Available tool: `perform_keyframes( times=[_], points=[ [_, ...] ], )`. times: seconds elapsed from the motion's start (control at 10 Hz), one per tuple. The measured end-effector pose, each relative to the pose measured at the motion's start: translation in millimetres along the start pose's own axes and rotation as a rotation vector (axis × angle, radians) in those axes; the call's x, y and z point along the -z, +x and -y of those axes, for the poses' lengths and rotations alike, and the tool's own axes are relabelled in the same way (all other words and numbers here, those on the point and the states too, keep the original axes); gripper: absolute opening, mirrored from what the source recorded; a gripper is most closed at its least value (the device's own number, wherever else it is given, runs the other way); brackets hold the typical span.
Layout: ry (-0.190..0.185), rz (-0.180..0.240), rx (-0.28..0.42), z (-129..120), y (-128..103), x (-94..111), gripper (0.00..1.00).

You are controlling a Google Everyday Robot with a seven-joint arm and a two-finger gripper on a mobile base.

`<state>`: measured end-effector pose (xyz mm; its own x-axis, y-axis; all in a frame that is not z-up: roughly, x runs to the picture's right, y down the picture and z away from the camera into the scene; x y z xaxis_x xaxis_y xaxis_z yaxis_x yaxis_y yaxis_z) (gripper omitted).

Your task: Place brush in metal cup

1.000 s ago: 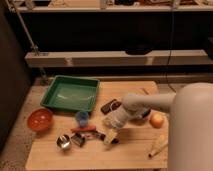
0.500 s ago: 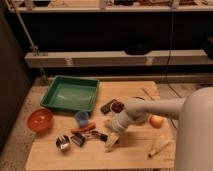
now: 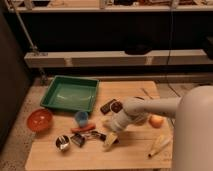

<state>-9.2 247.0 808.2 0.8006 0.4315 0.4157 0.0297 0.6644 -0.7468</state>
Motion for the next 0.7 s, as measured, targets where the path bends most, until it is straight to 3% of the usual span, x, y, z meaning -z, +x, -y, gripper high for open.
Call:
perform_keyframes(
  times=[0.5,0.7],
  points=[
    [-0.016,0.000,-0.016,-0.9,-0.1,-2.1,0.13],
    [-0.012,-0.001,-0.034,-0.3,0.5,-2.6,0.01]
  ],
)
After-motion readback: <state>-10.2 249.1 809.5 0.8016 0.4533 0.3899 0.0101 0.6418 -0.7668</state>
